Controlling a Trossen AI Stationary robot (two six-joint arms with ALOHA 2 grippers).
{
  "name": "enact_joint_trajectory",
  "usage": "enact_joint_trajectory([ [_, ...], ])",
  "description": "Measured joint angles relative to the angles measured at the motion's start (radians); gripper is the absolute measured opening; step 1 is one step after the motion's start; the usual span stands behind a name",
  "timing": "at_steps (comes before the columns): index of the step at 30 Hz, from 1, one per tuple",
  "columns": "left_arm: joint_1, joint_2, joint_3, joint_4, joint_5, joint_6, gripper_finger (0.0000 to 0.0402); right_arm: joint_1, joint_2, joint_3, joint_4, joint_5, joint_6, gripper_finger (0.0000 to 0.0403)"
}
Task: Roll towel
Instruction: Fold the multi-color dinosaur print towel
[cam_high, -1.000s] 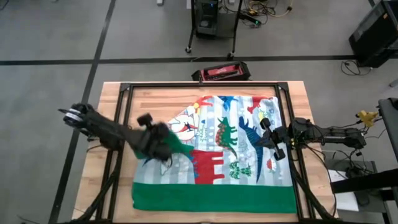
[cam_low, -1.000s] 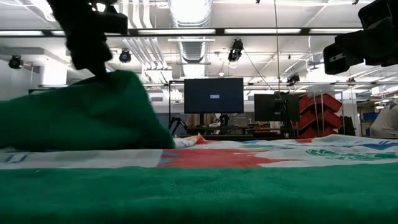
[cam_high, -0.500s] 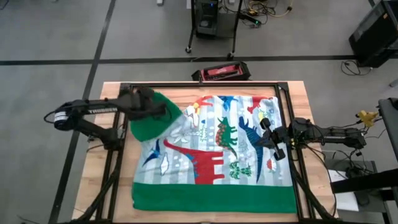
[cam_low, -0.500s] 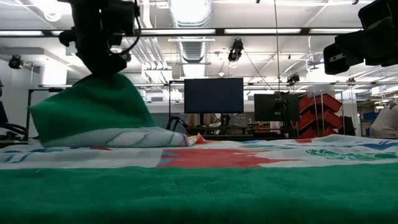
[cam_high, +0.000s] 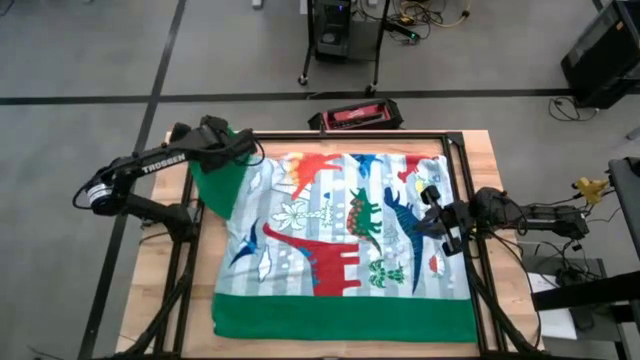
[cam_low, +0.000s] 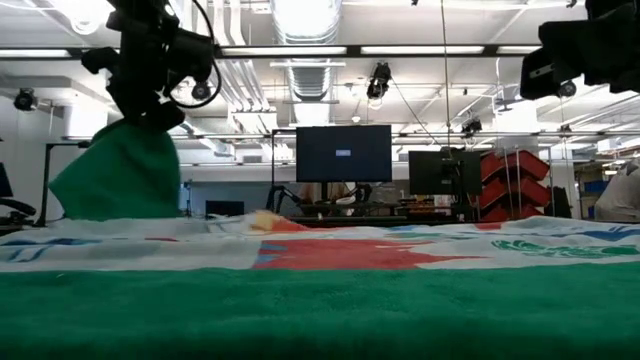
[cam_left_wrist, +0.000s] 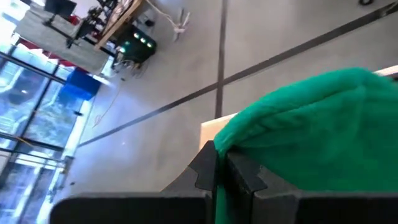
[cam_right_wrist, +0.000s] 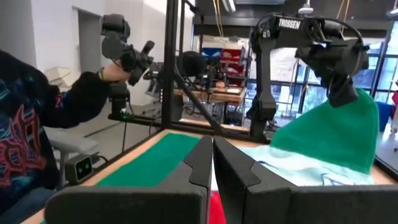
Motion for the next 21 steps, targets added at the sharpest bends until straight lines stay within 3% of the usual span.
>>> enact_joint_trajectory([
  [6,0.019,0.001,0.0,-0.005,0.001,-0.015,0.0,0.0,-0.001,0.0,0.032,0.0,-0.023,0.0002],
  [12,0.014,0.001,0.0,0.011,0.138,0.049,0.0,0.0,0.004,0.0,0.13,0.051,0.015,0.0002],
  [16,0.013,0.0,0.0,0.074,0.252,0.145,0.0,0.0,0.049,0.0,0.092,0.196,-0.016,0.0002],
  [21,0.013,0.0,0.0,0.282,0.407,0.304,0.0,0.0,0.188,0.0,0.161,0.444,-0.018,0.0002],
])
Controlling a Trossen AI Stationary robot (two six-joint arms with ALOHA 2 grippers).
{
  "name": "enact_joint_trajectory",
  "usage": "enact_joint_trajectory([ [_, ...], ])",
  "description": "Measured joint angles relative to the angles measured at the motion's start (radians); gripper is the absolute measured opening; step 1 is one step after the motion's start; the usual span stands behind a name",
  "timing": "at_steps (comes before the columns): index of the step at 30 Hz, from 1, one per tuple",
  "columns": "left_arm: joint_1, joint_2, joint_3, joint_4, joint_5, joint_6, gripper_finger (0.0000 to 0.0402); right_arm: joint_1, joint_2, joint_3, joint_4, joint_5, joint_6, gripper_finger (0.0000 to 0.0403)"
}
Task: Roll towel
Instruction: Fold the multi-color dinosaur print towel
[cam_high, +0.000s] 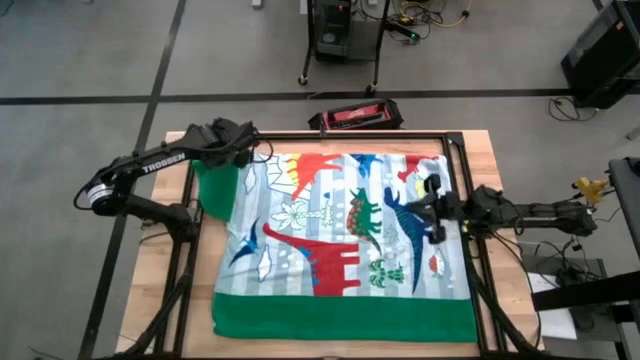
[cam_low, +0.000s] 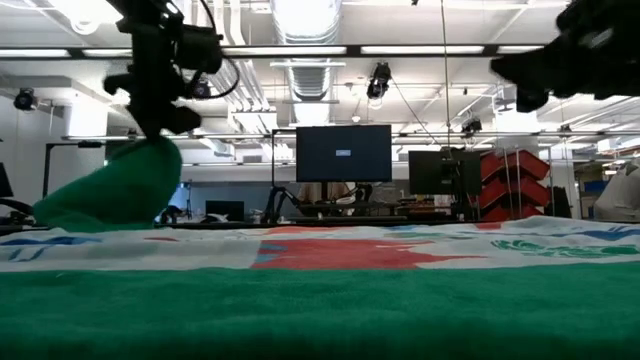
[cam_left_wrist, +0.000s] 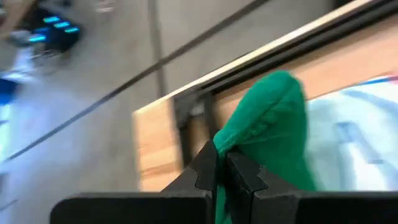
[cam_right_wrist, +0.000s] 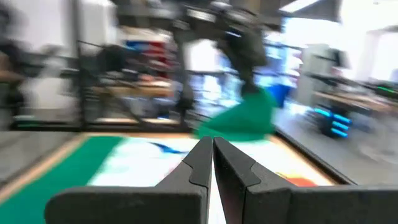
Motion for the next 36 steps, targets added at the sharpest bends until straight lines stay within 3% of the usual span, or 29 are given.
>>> enact_joint_trajectory([
  [3,0.0,0.0,0.0,0.152,0.144,0.076,0.0,0.0,0.102,0.0,0.108,0.043,0.045,0.0002],
  [5,-0.001,0.015,0.0,0.198,0.181,0.081,0.0,0.0,0.167,0.0,0.168,0.037,0.067,0.0002],
  [18,-0.046,0.24,0.0,0.33,0.214,0.106,0.0,0.0,0.528,0.055,0.36,0.045,0.07,0.0002],
  [28,-0.092,0.269,-0.003,0.536,0.305,0.157,0.0,-0.001,0.824,0.186,0.358,0.09,0.031,0.0004],
  [36,-0.116,0.326,-0.011,0.593,0.385,0.24,0.0027,-0.002,1.059,0.321,0.358,0.123,0.014,0.0057],
])
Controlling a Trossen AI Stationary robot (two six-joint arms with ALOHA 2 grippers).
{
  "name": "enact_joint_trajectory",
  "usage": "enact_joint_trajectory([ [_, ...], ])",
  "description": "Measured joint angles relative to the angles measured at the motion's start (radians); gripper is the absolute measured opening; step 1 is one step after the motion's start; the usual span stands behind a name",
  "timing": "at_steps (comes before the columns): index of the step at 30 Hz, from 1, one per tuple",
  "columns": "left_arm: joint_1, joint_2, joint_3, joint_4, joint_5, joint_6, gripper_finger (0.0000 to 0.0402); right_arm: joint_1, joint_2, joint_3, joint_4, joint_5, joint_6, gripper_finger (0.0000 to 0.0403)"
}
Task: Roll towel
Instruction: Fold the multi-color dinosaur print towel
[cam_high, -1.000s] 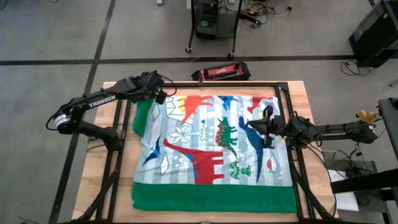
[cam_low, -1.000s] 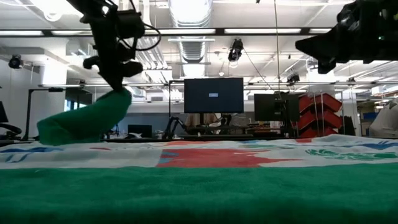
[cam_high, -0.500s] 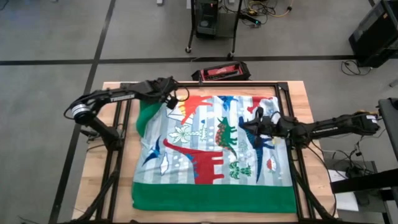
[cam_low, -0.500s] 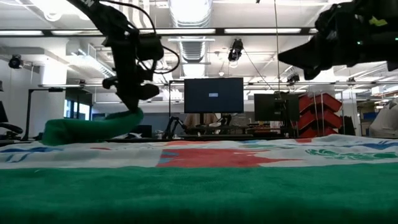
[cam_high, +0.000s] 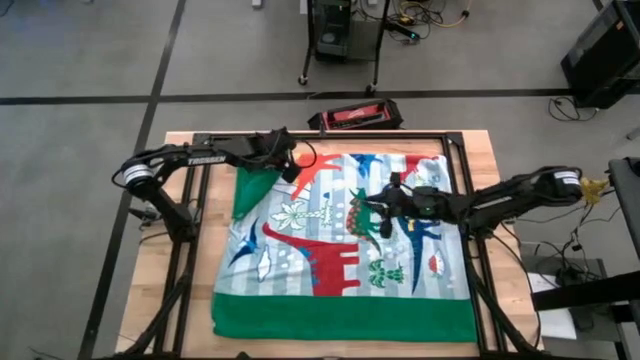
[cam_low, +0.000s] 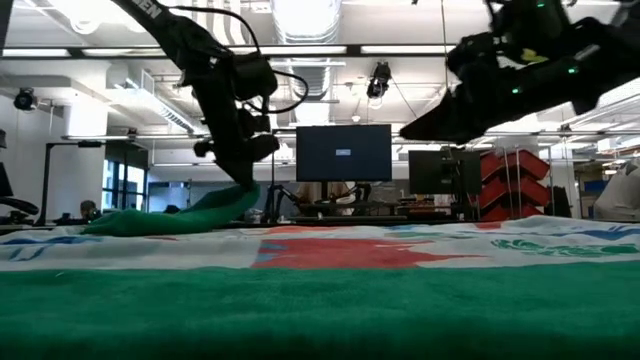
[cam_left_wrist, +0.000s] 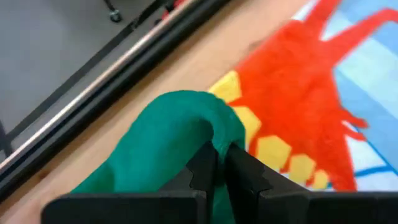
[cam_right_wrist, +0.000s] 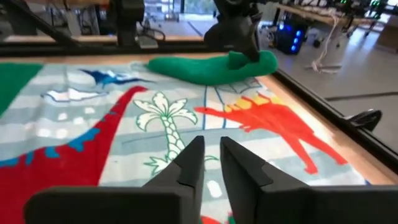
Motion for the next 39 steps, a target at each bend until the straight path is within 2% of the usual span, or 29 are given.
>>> enact_joint_trajectory([
  [5,-0.002,-0.056,0.006,-0.042,-0.003,0.036,0.0053,0.0,0.14,0.1,-0.006,0.0,-0.013,0.0102],
  [13,-0.027,-0.291,-0.009,-0.248,-0.028,-0.033,0.0089,-0.052,0.338,0.328,-0.002,-0.001,-0.099,0.0144],
  [17,-0.03,-0.375,-0.132,-0.174,-0.16,-0.061,0.0089,-0.088,0.428,0.489,-0.056,-0.001,-0.102,0.0142],
  [19,0.003,-0.39,-0.2,-0.087,-0.173,-0.052,0.0083,-0.098,0.47,0.565,-0.11,-0.001,-0.102,0.0133],
  [23,0.123,-0.37,-0.267,0.059,-0.007,-0.008,0.0063,-0.101,0.543,0.701,-0.274,-0.006,-0.079,0.0108],
  [25,0.184,-0.342,-0.274,0.066,0.035,0.019,0.0051,-0.101,0.576,0.759,-0.364,-0.028,-0.062,0.0095],
  [31,0.296,-0.213,-0.261,0.078,0.027,0.067,0.0016,-0.098,0.66,0.878,-0.518,-0.137,-0.023,0.0057],
  [39,0.287,-0.114,-0.254,0.056,0.062,0.085,0.0003,-0.096,0.676,0.907,-0.517,-0.14,-0.033,0.0012],
])
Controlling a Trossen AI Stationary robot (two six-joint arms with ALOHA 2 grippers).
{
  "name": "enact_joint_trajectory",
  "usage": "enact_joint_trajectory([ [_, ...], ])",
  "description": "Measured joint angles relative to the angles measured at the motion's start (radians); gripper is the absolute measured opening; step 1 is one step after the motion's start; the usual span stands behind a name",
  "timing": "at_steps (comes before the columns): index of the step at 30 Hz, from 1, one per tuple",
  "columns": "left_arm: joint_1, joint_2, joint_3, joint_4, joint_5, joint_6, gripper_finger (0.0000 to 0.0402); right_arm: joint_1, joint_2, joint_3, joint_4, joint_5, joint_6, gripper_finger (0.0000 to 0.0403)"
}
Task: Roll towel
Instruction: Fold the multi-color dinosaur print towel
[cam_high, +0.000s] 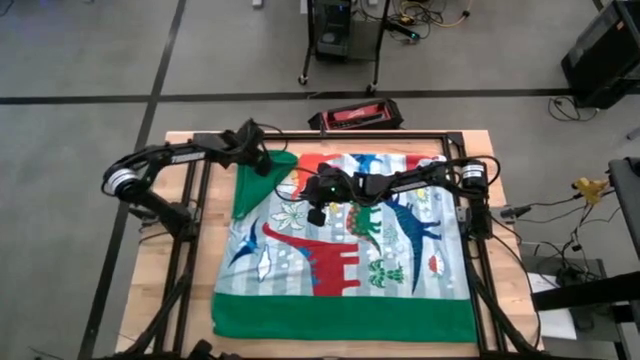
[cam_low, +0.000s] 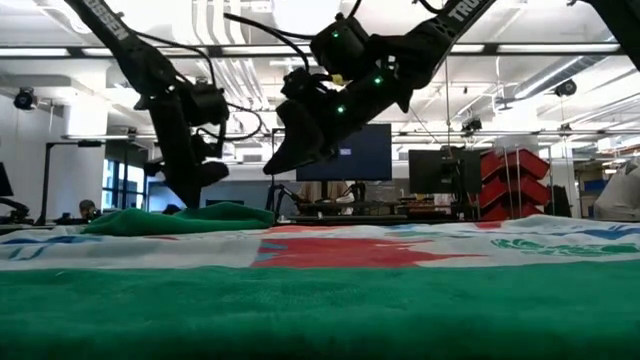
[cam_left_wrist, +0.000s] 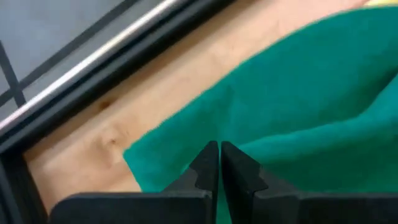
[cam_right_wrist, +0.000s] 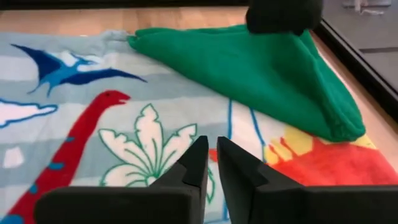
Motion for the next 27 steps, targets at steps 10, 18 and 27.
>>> enact_joint_trajectory([
  [10,-0.097,0.006,-0.037,0.002,0.304,0.016,0.0,0.0,-0.005,0.0,-0.011,0.0,-0.014,0.0002],
  [18,-0.351,-0.032,-0.042,-0.014,0.458,0.017,0.0,-0.001,-0.005,0.0,-0.019,0.0,-0.078,0.0003],
  [27,-0.453,-0.313,0.003,-0.182,0.122,-0.066,0.0,-0.023,0.007,0.013,0.07,0.0,-0.149,0.0003],
])
